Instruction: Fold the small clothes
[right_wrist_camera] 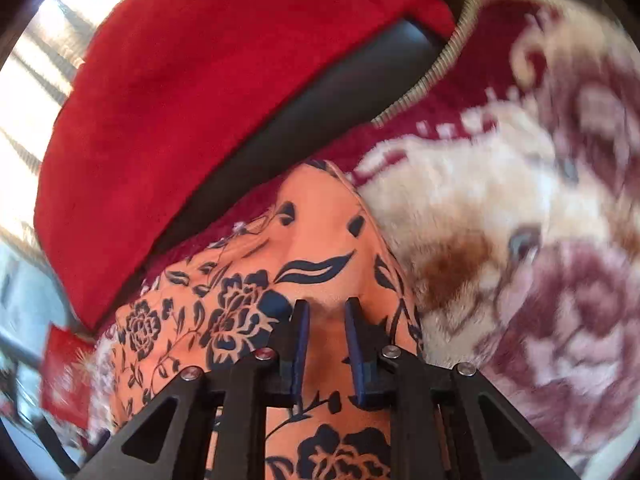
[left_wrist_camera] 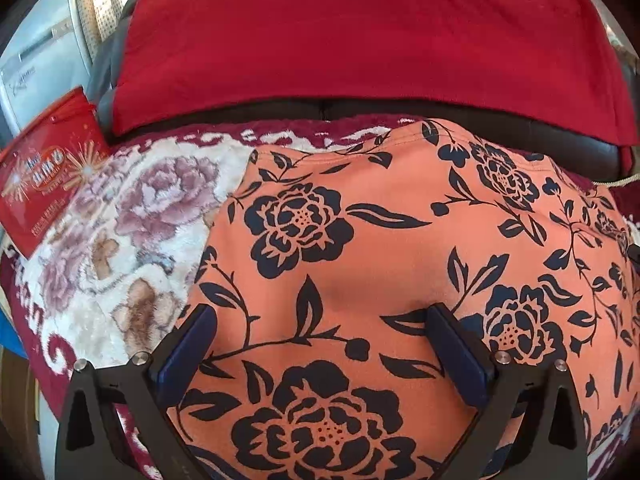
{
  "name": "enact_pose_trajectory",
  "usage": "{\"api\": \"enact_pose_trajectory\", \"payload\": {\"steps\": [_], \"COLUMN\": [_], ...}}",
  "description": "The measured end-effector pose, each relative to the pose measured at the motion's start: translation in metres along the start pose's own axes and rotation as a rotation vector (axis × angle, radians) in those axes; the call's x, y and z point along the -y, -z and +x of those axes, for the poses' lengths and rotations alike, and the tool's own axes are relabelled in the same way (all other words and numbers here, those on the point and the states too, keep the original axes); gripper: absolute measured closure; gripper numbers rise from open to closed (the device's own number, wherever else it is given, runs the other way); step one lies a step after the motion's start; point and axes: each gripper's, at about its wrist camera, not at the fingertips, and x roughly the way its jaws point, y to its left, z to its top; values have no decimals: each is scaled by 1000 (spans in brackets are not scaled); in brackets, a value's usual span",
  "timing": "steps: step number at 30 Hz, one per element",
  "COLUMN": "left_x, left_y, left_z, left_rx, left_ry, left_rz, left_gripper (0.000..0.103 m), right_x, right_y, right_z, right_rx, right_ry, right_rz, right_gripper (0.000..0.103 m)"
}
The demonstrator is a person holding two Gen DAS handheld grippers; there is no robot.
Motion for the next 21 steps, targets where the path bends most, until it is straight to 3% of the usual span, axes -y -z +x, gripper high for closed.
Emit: {"api": "enact_pose_trajectory", "payload": {"steps": [4,8,14,21], "left_x": [-6,-6,-4,2], "left_y": [-1,-3,0,7], "left_z": [0,-8,-18,-37], "left_rx": [-22,10,33,87], "left_ry": [25,7,10,-17], "left_rz": [-31,-46,-61,-50], "left_gripper": [0,0,0,0], "right_x": [-10,-22,-42,-67], "right_y": [1,14,53,85], "right_z": [-16,-30,-60,-71], "right_rx": [25,36,31,23], "right_ry": [0,-40,-122,-127], "right_rz": [-33,-107,-208,-331], "right_gripper": [81,81,81,81]}}
